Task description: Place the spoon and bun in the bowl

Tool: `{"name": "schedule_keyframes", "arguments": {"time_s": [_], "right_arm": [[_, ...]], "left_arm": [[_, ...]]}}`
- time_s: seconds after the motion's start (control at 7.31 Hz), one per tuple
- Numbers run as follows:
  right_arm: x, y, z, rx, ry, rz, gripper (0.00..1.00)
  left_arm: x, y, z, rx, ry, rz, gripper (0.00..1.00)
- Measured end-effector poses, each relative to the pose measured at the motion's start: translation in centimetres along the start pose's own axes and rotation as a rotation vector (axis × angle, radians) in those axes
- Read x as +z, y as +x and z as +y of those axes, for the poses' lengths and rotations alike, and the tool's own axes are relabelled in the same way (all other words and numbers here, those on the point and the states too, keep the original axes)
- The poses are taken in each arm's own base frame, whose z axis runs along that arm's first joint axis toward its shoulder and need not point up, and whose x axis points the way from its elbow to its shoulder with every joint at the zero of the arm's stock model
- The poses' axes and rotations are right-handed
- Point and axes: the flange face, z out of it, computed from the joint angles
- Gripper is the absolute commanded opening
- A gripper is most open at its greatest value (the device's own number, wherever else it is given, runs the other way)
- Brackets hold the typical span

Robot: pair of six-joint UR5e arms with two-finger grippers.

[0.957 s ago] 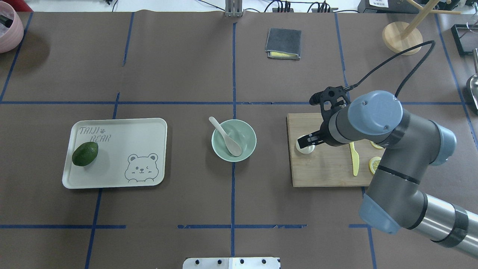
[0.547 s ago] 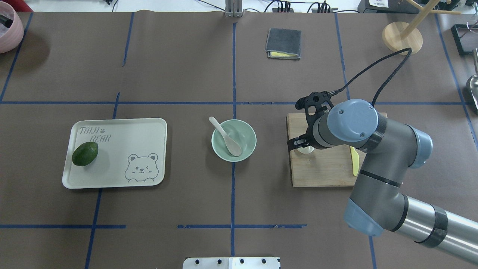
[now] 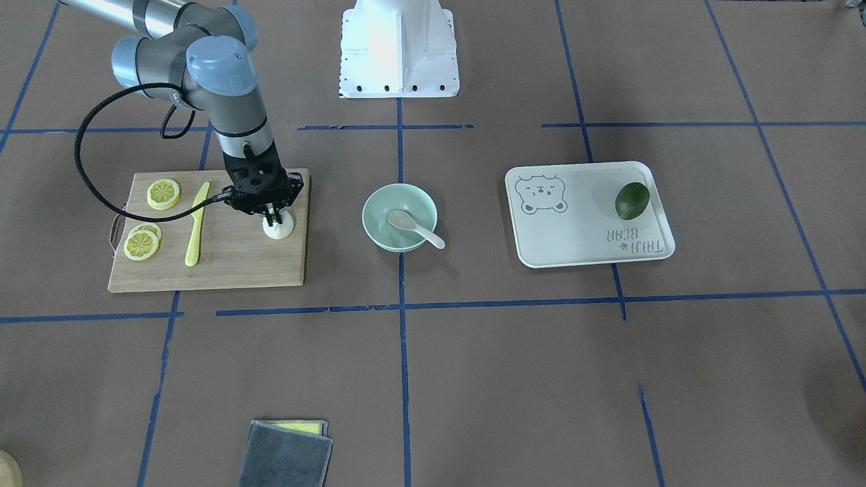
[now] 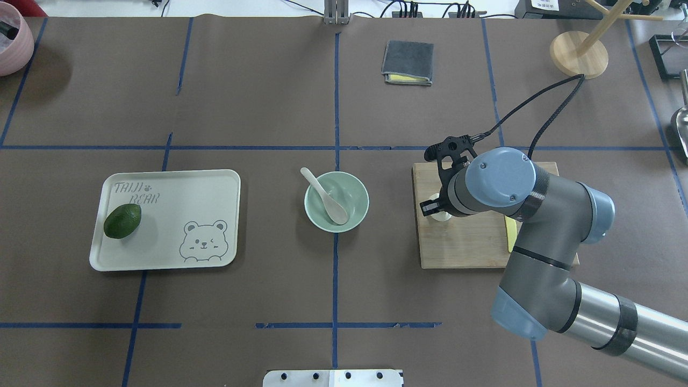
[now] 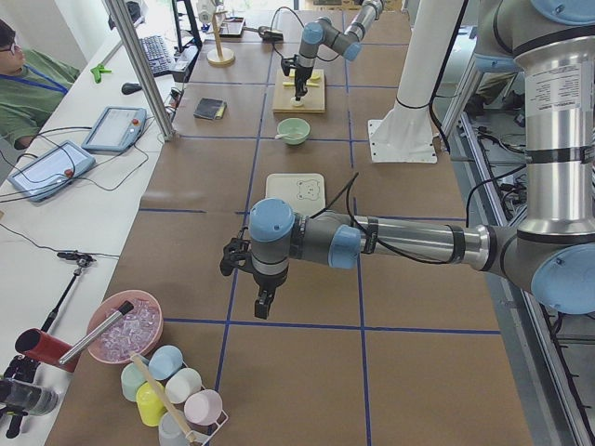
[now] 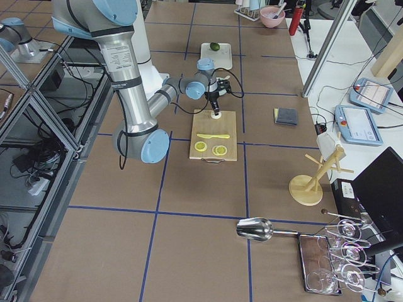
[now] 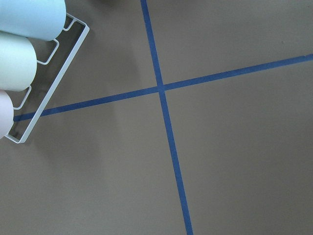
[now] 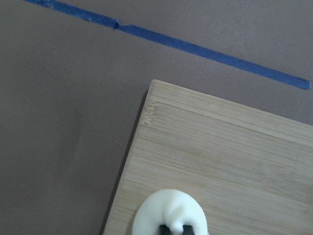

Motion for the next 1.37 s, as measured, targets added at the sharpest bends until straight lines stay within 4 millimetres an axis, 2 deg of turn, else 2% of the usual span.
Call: {"name": "schedule_keyframes", "arguments": {"time_s": [0.27,0.41,0.68,0.82,0.96,1.09,1.37], "right_arm": [[-1.2,-1.5,-0.9,0.012,0.02,-0.028,0.0],[-2.5,-3.4,-2.0,0.049,0.04,-0.057,0.0],[-5.2,-9.0,-5.0,0.141,0.072,-0.124,0.0],[-5.7,-12.6,-6.9,0.19,0.071,-0.128,0.0],[-5.3,-16.2,-7.8,0.223,0.068,-0.105,0.96],[-4.7,-18.3,-7.5,0.236,0.072,-0.083,1.0],[-3.9,-19.9,-6.1,0.243,0.072,-0.062,1.0]], "left_arm": [[-0.1,0.1,-0.1,0.002,0.002,0.0,1.0],[-0.2,0.1,-0.1,0.003,0.003,0.0,1.0],[-0.2,0.2,-0.1,0.004,0.004,0.001,1.0],[-0.2,0.2,-0.1,0.004,0.004,0.001,1.0],[-0.2,0.2,-0.1,0.004,0.004,0.001,1.0],[-0.1,0.1,-0.1,0.003,0.003,0.001,1.0],[-0.1,0.1,-0.1,0.003,0.003,0.001,1.0]]}}
